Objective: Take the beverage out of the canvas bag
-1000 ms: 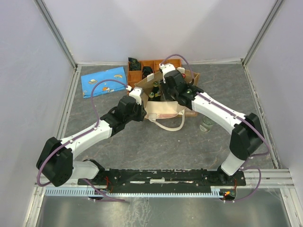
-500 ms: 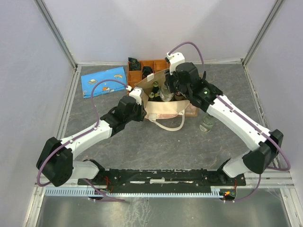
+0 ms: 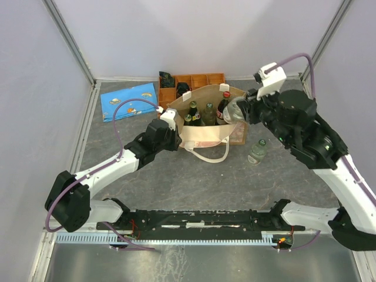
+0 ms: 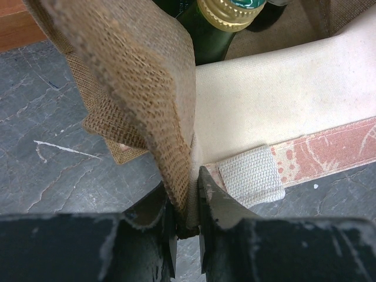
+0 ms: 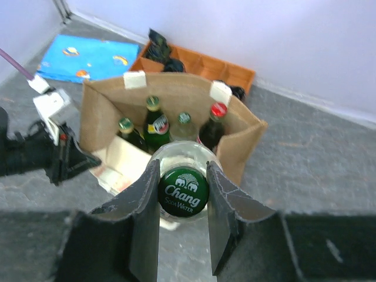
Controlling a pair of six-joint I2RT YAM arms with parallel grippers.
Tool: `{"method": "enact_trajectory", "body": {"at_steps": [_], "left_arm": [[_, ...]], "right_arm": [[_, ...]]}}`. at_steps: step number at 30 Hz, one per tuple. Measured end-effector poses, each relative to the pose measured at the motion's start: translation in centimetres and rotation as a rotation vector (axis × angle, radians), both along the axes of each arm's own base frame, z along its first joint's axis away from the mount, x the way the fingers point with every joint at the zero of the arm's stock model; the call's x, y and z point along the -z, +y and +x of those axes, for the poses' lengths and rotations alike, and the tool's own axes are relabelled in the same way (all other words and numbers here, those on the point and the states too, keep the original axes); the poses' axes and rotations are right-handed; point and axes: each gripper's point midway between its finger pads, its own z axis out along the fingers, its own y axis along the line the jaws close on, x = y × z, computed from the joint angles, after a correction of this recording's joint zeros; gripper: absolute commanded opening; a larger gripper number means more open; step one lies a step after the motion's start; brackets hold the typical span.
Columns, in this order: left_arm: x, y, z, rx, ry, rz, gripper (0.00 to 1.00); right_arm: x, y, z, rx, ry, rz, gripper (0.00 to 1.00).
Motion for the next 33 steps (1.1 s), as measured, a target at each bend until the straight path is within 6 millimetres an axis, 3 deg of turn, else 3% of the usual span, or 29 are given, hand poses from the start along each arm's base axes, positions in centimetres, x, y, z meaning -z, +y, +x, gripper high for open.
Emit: {"method": "enact_trajectory", "body": {"at_steps": [3, 12, 20, 26, 33], "left_arm": [[0.0, 0.0, 0.0, 0.002, -0.002, 0.003, 0.03], [0.0, 0.0, 0.0, 0.003, -0.001, 0.003, 0.03], [0.0, 0.0, 0.0, 0.002, -0.001, 0.003, 0.03], [0.0, 0.0, 0.0, 0.002, -0.001, 0.003, 0.03], [0.0, 0.0, 0.0, 0.003, -0.001, 0.002, 0.03]], "right_arm": [[1.5, -1.8, -1.3, 0.025, 0.022, -0.025, 0.00], [9.9, -4.1, -3.0, 0.074, 0.230, -0.206, 0.00], [13.4, -5.6, -4.1, 0.118, 0.296, -0.234, 0.00], [17.2, -5.8, -4.3, 0.139, 0.354, -0.266, 0.00], [19.6, -5.6, -4.0, 0.158, 0.379, -0.266, 0.00]]}}
